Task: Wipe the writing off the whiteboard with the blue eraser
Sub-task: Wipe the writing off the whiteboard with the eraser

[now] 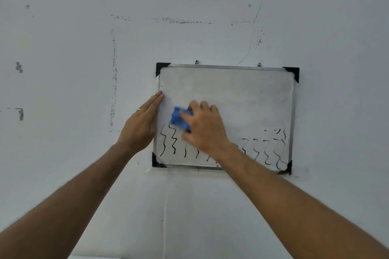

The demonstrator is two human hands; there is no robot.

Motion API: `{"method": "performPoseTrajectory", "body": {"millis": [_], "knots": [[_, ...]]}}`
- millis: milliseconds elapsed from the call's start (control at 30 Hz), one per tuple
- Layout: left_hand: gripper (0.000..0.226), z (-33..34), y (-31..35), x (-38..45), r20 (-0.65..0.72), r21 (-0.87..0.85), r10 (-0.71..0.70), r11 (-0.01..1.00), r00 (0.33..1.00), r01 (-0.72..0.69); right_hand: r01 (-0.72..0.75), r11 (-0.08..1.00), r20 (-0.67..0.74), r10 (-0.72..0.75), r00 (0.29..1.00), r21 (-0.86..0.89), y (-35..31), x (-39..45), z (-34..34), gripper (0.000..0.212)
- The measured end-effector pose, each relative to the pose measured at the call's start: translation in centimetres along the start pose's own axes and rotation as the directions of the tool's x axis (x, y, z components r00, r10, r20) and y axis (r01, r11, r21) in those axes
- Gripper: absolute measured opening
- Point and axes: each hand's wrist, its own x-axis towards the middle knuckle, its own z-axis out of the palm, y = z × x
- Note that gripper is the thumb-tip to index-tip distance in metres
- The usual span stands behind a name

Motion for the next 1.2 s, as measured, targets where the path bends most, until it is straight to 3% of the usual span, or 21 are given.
{"method": "performPoseTrajectory", "body": {"millis": [67, 100, 233, 267, 367, 400, 500, 533, 633, 667, 733, 800, 867, 933, 1033, 1133, 1200], "knots": [[0.064, 0.0, 0.1, -0.1, 0.009, 0.002, -0.006, 1.000, 1.000, 0.006, -0.237, 0.970, -0.053, 0.240, 0.969, 0.056, 0.5, 1.7, -0.6, 0.047], [0.063, 0.1, 0.2, -0.1, 0.012, -0.001, -0.005, 1.000, 1.000, 0.005, -0.277, 0.958, -0.047, 0.281, 0.959, 0.073, -0.1, 1.8, -0.7, 0.047], [0.062, 0.0, 0.1, -0.2, 0.037, 0.008, 0.022, 1.000, 0.999, -0.022, 0.081, 0.997, -0.002, -0.081, 0.997, 0.010, -0.6, -0.6, 0.3, 0.048], [0.064, 0.0, -0.1, -0.3, 0.040, 0.017, 0.028, 0.999, 0.999, -0.029, 0.051, 0.999, -0.004, -0.051, 0.999, 0.018, 0.7, -0.4, -0.1, 0.049], [0.069, 0.0, -0.2, -0.4, 0.041, 0.041, 0.023, 0.999, 0.999, -0.025, -0.257, 0.962, -0.063, 0.263, 0.963, 0.092, 2.5, -0.1, -1.0, 0.049], [0.069, 0.0, 0.0, -0.4, 0.035, 0.037, 0.020, 0.999, 0.999, -0.022, -0.248, 0.965, -0.046, 0.253, 0.967, 0.080, 1.8, -0.4, -1.0, 0.049], [0.068, 0.0, 0.6, -0.4, 0.041, 0.020, 0.017, 1.000, 0.999, -0.018, 0.076, 0.997, 0.058, -0.078, 0.995, 0.027, 0.6, -2.5, -0.4, 0.048], [0.068, -0.1, 0.6, -0.4, 0.045, 0.024, 0.013, 1.000, 0.999, -0.014, 0.075, 0.997, 0.071, -0.077, 0.994, 0.025, 1.4, -2.4, -0.8, 0.049], [0.061, -0.4, 0.7, -0.4, 0.032, 0.062, -0.003, 0.998, 0.999, 0.001, -0.218, 0.972, -0.007, 0.219, 0.976, 0.085, 3.3, -1.6, -1.8, 0.051], [0.057, -0.5, 1.1, -0.4, 0.009, 0.088, 0.007, 0.996, 1.000, -0.008, -0.223, 0.972, 0.019, 0.222, 0.975, 0.080, 3.0, -1.7, -2.1, 0.051], [0.045, -0.7, 2.4, -0.7, -0.060, 0.127, 0.029, 0.992, 0.998, -0.021, -0.080, 0.994, 0.122, 0.070, 0.990, 0.077, 1.9, -2.3, -2.2, 0.052], [0.031, -0.6, 4.4, -1.5, -0.096, 0.127, 0.028, 0.992, 0.995, -0.016, -0.122, 0.978, 0.158, 0.095, 0.983, 0.168, 2.0, -2.7, -2.9, 0.057], [0.033, -0.1, 6.9, -2.8, -0.019, -0.005, -0.054, 0.999, 0.998, 0.054, -0.299, 0.905, 0.094, 0.283, 0.954, 0.304, 2.8, -2.7, -3.4, 0.063], [0.042, 0.4, 9.8, -3.3, 0.116, -0.285, -0.160, 0.940, 0.980, 0.187, -0.360, 0.828, 0.090, 0.358, 0.929, 0.430, 2.8, -2.9, -3.8, 0.065], [0.044, 0.7, 13.2, -2.3, 0.287, -0.669, -0.232, 0.646, 0.930, 0.367, -0.327, 0.734, 0.104, 0.333, 0.937, 0.596, 1.1, -3.4, -4.5, 0.070], [0.041, 0.3, 14.8, -0.5, 0.302, -0.773, -0.277, 0.488, 0.912, 0.404, -0.281, 0.632, 0.099, 0.307, 0.947, 0.722, 0.7, -3.8, -5.5, 0.078], [0.047, 0.3, 14.9, 0.2, 0.272, -0.783, -0.310, 0.479, 0.911, 0.397, -0.244, 0.576, 0.104, 0.266, 0.958, 0.780, 1.2, -4.0, -6.6, 0.072]]}}
